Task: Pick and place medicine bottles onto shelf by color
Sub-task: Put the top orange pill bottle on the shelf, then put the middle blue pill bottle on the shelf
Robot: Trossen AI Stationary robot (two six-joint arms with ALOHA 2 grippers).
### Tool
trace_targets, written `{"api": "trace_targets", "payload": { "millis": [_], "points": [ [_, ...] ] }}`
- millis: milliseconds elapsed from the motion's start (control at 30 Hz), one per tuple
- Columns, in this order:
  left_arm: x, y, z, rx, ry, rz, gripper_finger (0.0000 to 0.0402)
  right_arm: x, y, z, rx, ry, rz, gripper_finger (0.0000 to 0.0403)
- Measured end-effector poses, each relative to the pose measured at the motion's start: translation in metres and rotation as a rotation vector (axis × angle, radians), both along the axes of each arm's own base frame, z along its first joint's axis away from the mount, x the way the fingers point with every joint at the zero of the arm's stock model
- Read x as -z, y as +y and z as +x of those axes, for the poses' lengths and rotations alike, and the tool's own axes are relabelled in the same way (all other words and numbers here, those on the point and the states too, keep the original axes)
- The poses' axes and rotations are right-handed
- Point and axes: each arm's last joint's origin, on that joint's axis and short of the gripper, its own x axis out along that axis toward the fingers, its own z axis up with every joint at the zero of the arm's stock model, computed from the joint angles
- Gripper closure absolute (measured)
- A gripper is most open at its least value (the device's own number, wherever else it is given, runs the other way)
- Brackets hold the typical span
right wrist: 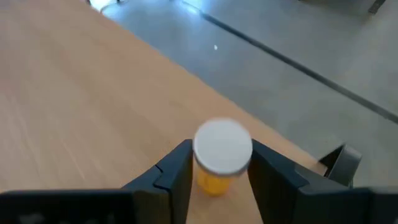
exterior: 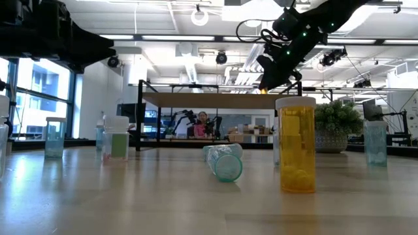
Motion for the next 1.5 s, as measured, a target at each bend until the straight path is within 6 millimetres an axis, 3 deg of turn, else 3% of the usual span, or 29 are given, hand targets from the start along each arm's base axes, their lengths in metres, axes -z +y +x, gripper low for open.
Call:
{"api": "trace_targets", "payload": {
  "millis": [267, 633, 833, 1067, 1500],
  "points": [
    [0.000, 0.000, 0.000, 0.001, 0.001, -0.004, 0.0202, -0.009, 0.003, -0.003, -0.004, -0.029, -0.032, 0.0207],
    [0.000, 0.000, 0.000, 0.001, 0.000, -0.006, 0.0202, -0.046, 0.024, -0.022, -0.045, -0.135, -0.103, 0.0202],
    [0.000, 0.000, 0.000, 0.001, 0.000, -0.006, 0.0202, -0.059, 0.057, -0.033, -0.191, -0.146, -0.039, 0.0202],
    [0.000, 0.000, 0.000, 0.017, 0.000, -0.004, 0.0202, -0.057, 0.101, -0.039, -0.414, -0.076, 0.111, 0.0202],
    [0.000, -0.001, 0.000, 0.026, -0.014, -0.038, 0.0202, -0.053, 0.167, -0.022, -0.625, -0.006, 0.155, 0.0201]
  ]
}}
